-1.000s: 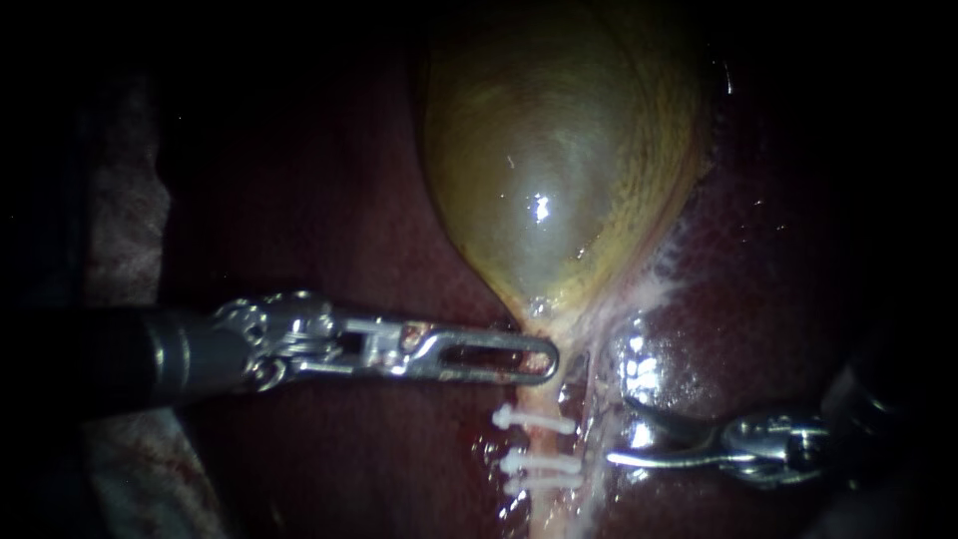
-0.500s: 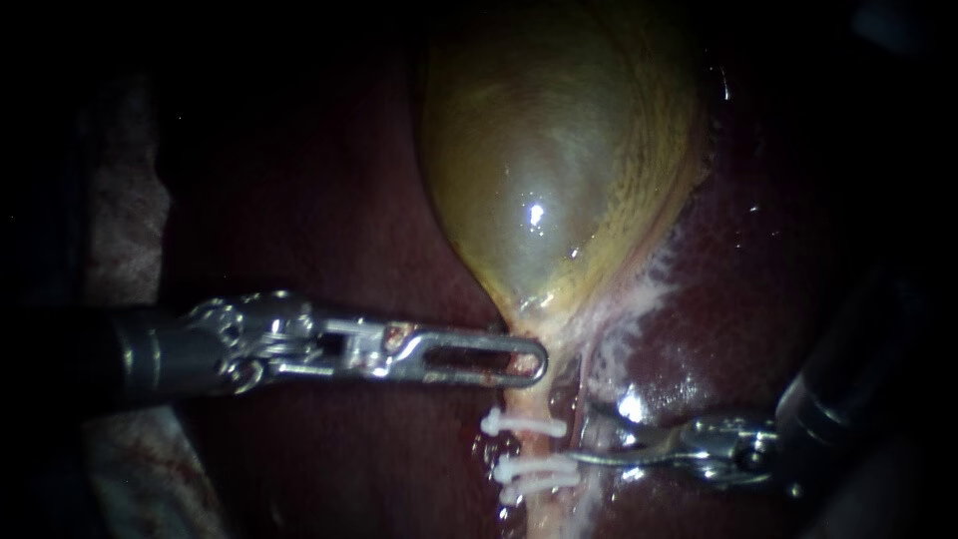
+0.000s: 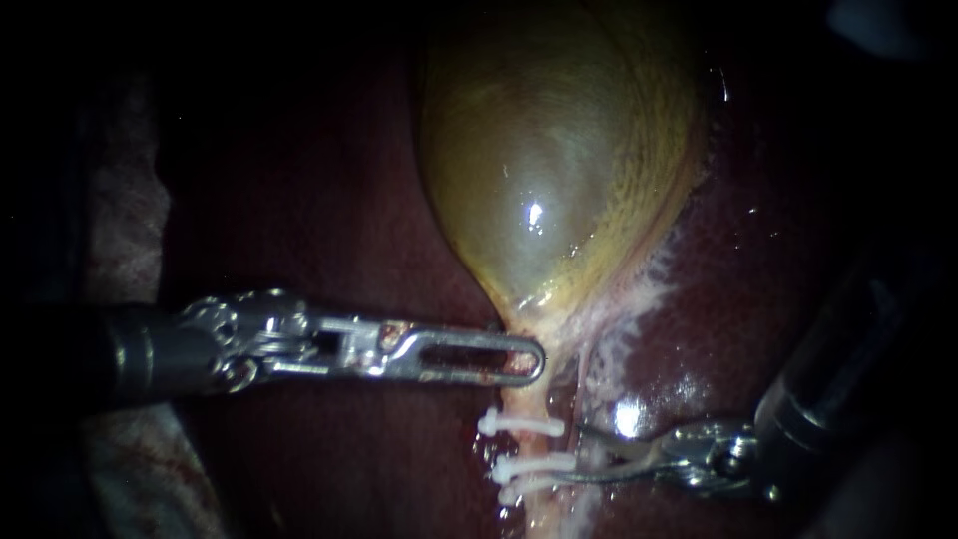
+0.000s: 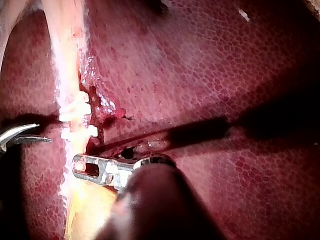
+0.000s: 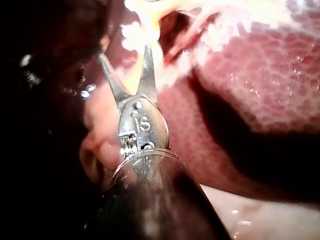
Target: Go to the cutting position left tube
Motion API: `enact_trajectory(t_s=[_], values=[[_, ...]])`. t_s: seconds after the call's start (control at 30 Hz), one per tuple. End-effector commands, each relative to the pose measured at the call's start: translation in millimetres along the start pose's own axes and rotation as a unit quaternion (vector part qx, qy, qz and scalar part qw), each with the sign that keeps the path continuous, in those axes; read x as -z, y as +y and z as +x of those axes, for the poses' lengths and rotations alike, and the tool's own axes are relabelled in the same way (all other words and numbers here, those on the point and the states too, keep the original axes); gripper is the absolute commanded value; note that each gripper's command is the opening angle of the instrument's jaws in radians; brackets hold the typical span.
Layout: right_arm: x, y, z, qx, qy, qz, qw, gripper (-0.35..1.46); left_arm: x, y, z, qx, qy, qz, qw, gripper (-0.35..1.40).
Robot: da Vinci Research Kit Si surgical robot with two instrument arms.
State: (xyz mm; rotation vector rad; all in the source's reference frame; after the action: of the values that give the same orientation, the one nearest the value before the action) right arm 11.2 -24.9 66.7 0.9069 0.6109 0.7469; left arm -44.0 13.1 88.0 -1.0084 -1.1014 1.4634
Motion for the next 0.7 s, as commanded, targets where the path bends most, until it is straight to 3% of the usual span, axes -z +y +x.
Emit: enact_trajectory(t_s=[0.03, 0.27, 0.7], values=[[-0.1, 0.0, 0.0, 0.002, -0.002, 0.000, 1.0000, 1.28, 0.0, 0.0, 0.0, 0.000, 0.000, 0.000, 1.0000, -0.35], [-0.7, 0.5, 0.1, 0.007, -0.018, 0.001, 0.9998, 1.14, 0.2, 0.3, 0.1, -0.002, -0.001, -0.001, 1.0000, -0.35], [-1.7, 2.5, 0.7, 0.007, -0.026, -0.003, 0.9996, 1.14, 0.4, 0.9, 0.0, -0.004, -0.001, -0.001, 1.0000, -0.35]])
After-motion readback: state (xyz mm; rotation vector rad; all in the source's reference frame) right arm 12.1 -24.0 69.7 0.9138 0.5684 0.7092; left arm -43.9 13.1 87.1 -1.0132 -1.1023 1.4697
